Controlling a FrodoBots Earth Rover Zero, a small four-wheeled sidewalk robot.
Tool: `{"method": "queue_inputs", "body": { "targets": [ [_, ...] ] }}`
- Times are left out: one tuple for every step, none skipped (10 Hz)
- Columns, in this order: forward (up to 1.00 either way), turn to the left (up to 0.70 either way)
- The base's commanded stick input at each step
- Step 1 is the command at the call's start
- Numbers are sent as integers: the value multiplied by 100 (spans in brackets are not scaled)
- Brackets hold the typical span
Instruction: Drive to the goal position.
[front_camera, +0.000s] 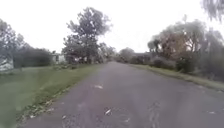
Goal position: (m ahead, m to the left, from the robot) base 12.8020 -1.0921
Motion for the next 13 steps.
{"method": "queue_inputs", "body": {
  "targets": [
    [70, 0],
    [70, 0],
    [70, 0],
    [70, 0],
    [70, 0],
    [70, 0],
    [70, 0],
    [70, 0],
    [70, 0],
    [70, 0],
    [70, 0],
    [70, 0],
    [70, 0]
  ]
}}
